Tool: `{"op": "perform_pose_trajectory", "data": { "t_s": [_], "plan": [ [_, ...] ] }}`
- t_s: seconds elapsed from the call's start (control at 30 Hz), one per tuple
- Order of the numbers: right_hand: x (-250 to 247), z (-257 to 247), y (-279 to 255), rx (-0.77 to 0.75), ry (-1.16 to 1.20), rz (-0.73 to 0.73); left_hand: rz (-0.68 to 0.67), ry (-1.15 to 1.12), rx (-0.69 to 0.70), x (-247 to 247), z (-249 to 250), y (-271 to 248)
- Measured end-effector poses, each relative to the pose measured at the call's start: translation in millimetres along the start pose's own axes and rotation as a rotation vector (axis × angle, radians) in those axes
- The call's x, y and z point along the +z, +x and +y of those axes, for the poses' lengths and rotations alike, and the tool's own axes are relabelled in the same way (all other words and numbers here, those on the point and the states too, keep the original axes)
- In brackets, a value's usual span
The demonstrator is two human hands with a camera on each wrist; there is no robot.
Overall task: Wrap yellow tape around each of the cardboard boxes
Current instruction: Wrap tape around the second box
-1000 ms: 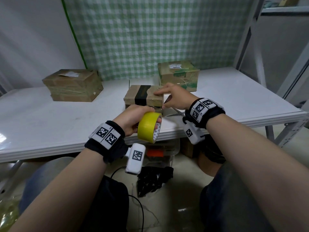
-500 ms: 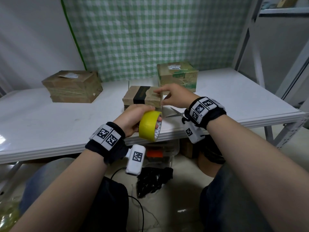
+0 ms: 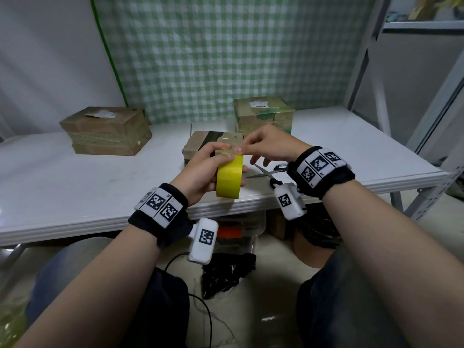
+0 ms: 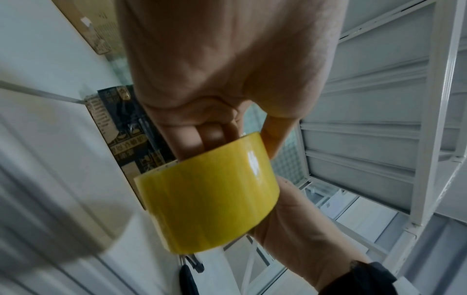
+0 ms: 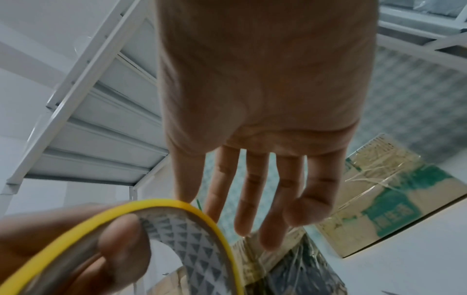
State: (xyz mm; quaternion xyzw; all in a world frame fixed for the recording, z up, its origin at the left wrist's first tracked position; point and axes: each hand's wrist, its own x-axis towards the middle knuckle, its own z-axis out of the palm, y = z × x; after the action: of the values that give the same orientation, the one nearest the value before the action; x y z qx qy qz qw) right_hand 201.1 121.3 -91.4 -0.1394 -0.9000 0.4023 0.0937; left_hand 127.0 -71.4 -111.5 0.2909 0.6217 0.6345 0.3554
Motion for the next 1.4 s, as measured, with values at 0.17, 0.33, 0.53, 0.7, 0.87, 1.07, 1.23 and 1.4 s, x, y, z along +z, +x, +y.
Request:
{"op": "perform_pose_trajectory", "data": {
  "t_s": [0.17,0.33,0.53,0.7,0.87,1.07,1.23,1.4],
  "plan": [
    [1.2,-2.2,-1.6,-0.043,-0.002,0.029,0.001,-0.015,-0.013,1.7,0.4,-1.0],
    [5.5,-3.9,3.3,-0.025,-0.040,0.063,0.027,-0.011,-0.035,-0.1,-1.1,1.5],
    [11.3,-11.1,9.3,-0.028,-0.075,0.131,-0.082,0.137,-0.012,1.4,1.8,-0.3],
    [11.1,-15.0,19.4,-0.006,-0.108,0.246,-0.088,0.219,0.055,-1.2,8.3,-1.3],
    [-5.4,-16.7,33.3,0.030,0.012,0.358,-0.078,0.204,0.013,-1.1,11.6,-1.1],
    [-10.8,-26.7,60.1,0.089,0.032,0.393,-0.044,0.226,-0.055,-9.4,13.4,3.0],
    [-27.0,-16.7,77.6,0.201,0.022,0.442,-0.083,0.189,-0.045,-7.8,12.3,-1.5],
    [-31.8,-14.0,92.0,0.265,-0.042,0.423,-0.036,0.155,-0.070,-8.3,10.2,5.9]
  ]
}}
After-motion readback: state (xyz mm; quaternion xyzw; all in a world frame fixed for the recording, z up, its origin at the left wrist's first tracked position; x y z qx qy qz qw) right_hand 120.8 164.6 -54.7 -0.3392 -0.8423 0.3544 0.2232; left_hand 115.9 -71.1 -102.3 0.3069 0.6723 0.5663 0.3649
